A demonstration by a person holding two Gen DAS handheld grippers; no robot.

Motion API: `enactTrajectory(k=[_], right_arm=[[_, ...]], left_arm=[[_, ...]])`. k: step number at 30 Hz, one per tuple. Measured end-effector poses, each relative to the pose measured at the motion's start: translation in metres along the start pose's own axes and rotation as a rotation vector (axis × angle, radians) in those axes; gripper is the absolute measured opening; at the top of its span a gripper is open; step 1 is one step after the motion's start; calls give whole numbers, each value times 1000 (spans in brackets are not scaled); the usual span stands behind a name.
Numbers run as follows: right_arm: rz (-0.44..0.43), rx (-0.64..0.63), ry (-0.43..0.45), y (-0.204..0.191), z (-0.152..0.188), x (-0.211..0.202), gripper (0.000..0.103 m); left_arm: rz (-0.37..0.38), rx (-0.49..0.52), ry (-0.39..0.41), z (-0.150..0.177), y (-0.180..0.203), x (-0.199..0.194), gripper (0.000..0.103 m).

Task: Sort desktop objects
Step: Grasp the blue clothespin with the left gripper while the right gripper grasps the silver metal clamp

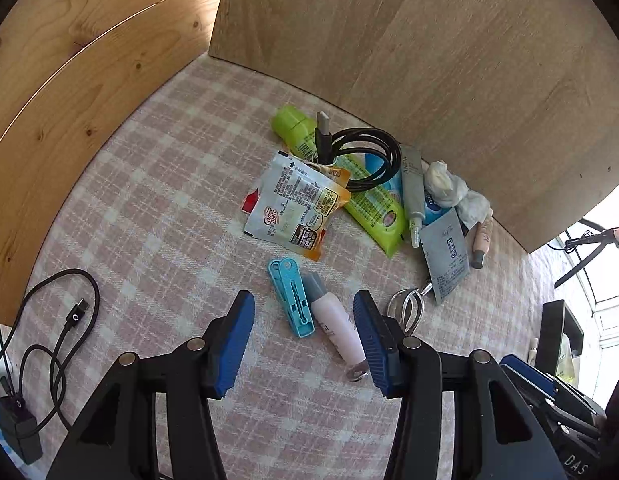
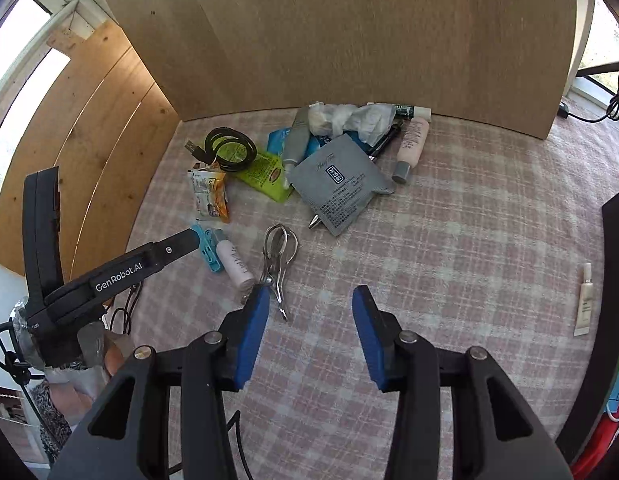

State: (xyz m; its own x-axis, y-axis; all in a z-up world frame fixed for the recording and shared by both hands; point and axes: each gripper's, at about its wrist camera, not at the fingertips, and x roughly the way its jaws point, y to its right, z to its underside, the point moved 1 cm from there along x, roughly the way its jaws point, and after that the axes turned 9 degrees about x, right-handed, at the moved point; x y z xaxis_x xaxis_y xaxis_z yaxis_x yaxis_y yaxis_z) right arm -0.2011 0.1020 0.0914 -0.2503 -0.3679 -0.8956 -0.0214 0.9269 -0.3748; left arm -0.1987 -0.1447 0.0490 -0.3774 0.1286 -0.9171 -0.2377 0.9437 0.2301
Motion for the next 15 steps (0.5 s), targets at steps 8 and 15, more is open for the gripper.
enactTrajectory(k=[8,15], right_arm=[[-33,51,-83,-11,-18,43,34],[-1,21,-114,-30,-17,68,34]], left_arm=[[-9,0,-21,-3,-3,13,41],[-27,-5,-41,-1,-7,22,34]])
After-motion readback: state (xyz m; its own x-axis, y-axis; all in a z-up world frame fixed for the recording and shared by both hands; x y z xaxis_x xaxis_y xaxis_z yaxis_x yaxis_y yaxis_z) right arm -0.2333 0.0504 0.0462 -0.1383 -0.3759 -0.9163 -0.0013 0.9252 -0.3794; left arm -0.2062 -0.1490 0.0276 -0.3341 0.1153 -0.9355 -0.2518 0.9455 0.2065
